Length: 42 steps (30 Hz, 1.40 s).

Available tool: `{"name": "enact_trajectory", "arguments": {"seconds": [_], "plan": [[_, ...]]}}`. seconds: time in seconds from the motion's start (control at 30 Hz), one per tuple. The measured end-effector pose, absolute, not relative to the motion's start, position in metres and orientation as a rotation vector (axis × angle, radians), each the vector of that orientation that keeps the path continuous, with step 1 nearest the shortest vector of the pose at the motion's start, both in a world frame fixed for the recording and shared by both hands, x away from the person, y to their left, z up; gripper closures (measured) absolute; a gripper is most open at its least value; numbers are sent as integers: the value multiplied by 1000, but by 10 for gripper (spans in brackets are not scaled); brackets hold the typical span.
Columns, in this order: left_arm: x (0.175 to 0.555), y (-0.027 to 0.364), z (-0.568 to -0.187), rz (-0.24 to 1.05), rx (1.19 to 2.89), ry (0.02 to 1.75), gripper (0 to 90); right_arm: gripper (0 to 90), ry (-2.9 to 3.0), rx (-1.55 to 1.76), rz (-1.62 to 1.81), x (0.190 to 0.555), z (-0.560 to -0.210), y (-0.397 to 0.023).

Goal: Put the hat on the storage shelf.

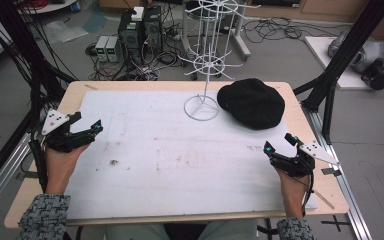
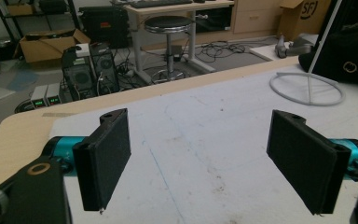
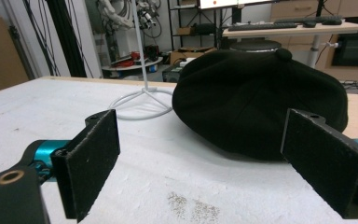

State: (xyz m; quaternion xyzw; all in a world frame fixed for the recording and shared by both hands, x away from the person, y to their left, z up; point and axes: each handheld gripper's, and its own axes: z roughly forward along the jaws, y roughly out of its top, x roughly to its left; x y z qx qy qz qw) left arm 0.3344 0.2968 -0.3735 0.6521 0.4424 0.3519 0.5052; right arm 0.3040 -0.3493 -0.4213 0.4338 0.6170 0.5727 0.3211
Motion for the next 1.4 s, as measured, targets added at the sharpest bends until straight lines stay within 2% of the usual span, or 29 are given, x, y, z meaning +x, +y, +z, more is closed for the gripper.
{"name": "enact_trajectory", "arguments": {"seconds": [0.57,1.13,1.4], "plan": [[331,301,-373,843,1563,1080,219,107,1627,1104,1475,315,-411,-344],[331,301,-373,827,1553,1065,217,108,1669,1066,1393,377,-380,-361],[330,301,-372,833,1552,1057,217,108,1672,1074,1381,411,-376,-364]]}}
